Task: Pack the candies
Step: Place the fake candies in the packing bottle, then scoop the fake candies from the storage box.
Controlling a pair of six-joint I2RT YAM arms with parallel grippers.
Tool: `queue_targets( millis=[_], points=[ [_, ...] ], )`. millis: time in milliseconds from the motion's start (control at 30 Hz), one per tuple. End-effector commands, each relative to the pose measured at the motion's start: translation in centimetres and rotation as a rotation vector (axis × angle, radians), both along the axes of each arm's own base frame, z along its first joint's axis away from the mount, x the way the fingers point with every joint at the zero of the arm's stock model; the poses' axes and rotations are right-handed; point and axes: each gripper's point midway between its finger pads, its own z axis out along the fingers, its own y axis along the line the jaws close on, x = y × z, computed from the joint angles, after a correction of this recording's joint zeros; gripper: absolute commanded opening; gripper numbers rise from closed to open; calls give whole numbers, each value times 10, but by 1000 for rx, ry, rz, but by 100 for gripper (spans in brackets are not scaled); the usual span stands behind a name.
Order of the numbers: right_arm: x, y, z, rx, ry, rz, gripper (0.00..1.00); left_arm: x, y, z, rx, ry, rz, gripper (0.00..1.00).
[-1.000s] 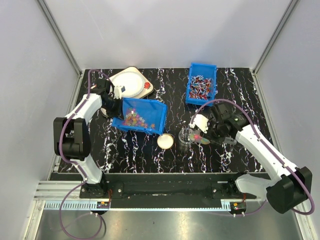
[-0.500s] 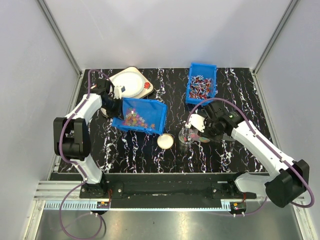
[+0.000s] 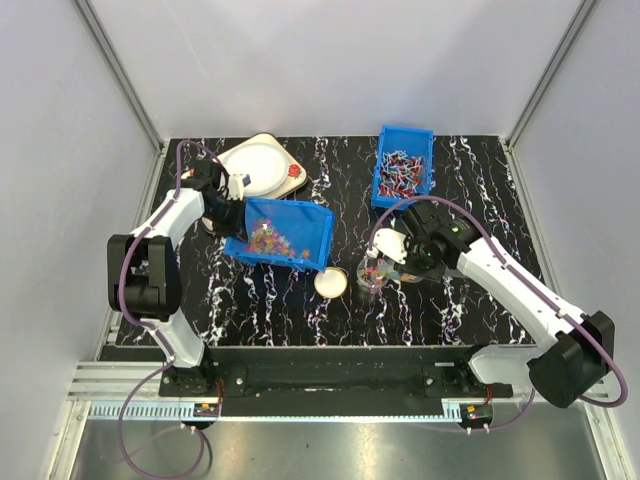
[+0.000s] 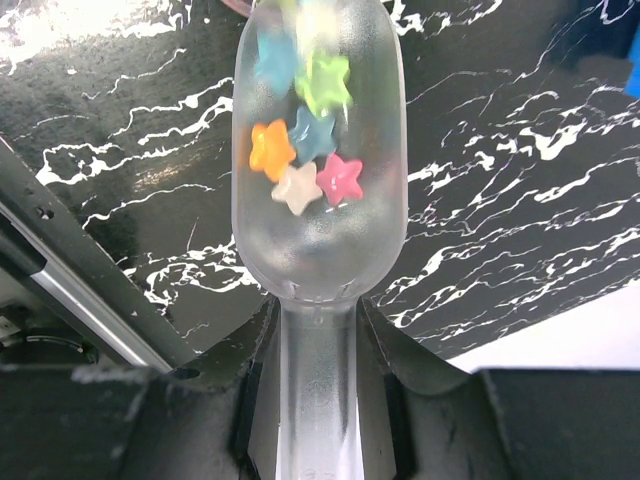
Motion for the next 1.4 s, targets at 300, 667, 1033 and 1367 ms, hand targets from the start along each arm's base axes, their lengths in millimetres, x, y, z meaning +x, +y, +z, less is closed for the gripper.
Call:
queue_targets(
  millis=[300, 667, 1033, 1367],
  points=[
    [14, 1, 19, -114, -77, 44, 0, 13, -12, 28, -69, -98, -9, 0],
    [30, 12, 37, -158, -172, 90, 0, 14, -10, 25, -57, -97, -6, 0],
    [89, 23, 119, -260, -541, 114, 0, 18, -4, 22, -26, -96, 7, 0],
    [101, 36, 164, -330, -776, 153, 0, 26, 6, 26, 41, -106, -7, 0]
  ],
)
